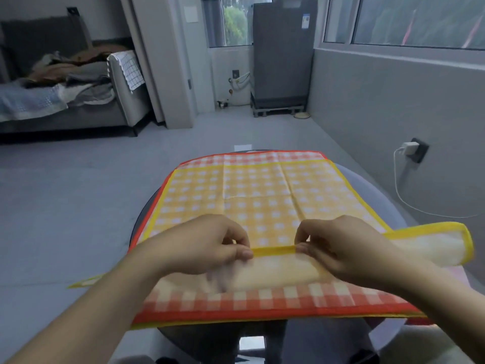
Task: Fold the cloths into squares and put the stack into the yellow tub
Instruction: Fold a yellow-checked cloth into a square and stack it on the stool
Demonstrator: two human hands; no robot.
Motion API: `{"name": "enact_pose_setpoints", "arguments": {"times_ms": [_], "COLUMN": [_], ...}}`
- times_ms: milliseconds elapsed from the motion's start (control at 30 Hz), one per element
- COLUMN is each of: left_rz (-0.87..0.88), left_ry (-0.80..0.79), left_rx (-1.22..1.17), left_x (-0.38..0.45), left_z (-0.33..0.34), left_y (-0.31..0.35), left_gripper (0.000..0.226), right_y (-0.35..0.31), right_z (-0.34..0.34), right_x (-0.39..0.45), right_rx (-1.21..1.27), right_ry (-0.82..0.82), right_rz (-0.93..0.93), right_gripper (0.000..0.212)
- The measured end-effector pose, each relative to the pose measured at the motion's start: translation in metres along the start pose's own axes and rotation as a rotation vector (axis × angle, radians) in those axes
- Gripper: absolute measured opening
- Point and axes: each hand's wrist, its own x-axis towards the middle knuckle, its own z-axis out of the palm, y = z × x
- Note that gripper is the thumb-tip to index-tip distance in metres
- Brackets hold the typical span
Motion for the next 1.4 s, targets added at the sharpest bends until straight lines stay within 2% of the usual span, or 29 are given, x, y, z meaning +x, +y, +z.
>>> {"name": "enact_pose_setpoints", "arguments": {"times_ms": [133, 333, 433, 533, 700, 833, 1167, 1233, 1300, 1367, 1400], "left_rz": [0.001, -0.023, -0.054, -0.089, -0.112, -0.119, -0.021, 0.013, 0.032, -0.022, -0.068], "left_ry": [-0.08, 0.167, 0.275, 0.32, 0.372, 0.456, 0.634, 0.65, 0.601, 0.436, 0.344], "left_rx": [-0.048, 0.153, 0.147, 0.131, -0.033, -0.009, 0.216, 0.234, 0.259, 0.269, 0.253], "left_x": [0.004, 0.049, 0.074, 0.096, 0.113, 0.123, 0.12, 0.113, 0.105, 0.096, 0.093], "left_z": [-0.029, -0.034, -0.017, 0.003, 0.028, 0.043, 0.071, 0.081, 0.089, 0.094, 0.096], "left_y": [0.004, -0.012, -0.029, -0.049, -0.069, -0.077, -0.066, -0.057, -0.051, -0.045, -0.047], "left_gripper": [0.021, 0.019, 0.015, 0.016, 0.014, 0.009, 0.022, 0.029, 0.044, 0.075, 0.083], "right_y": [0.001, 0.019, 0.035, 0.051, 0.066, 0.07, 0.07, 0.065, 0.056, 0.047, 0.044], "right_z": [-0.018, -0.002, 0.015, 0.036, 0.073, 0.088, 0.101, 0.1, 0.102, 0.106, 0.11], "right_x": [0.008, 0.051, 0.072, 0.089, 0.098, 0.099, 0.1, 0.096, 0.086, 0.072, 0.065], "right_rx": [0.016, -0.099, -0.077, -0.072, -0.022, 0.004, -0.087, -0.112, -0.097, -0.101, -0.123], "right_ry": [0.028, 0.17, 0.205, 0.189, 0.166, 0.192, 0.203, 0.235, 0.249, 0.239, 0.22], "right_rz": [-0.02, 0.063, 0.064, 0.053, 0.106, 0.151, 0.177, 0.168, 0.15, 0.117, 0.11], "right_gripper": [0.01, 0.017, 0.018, 0.017, 0.014, 0.012, 0.017, 0.018, 0.028, 0.034, 0.037]}}
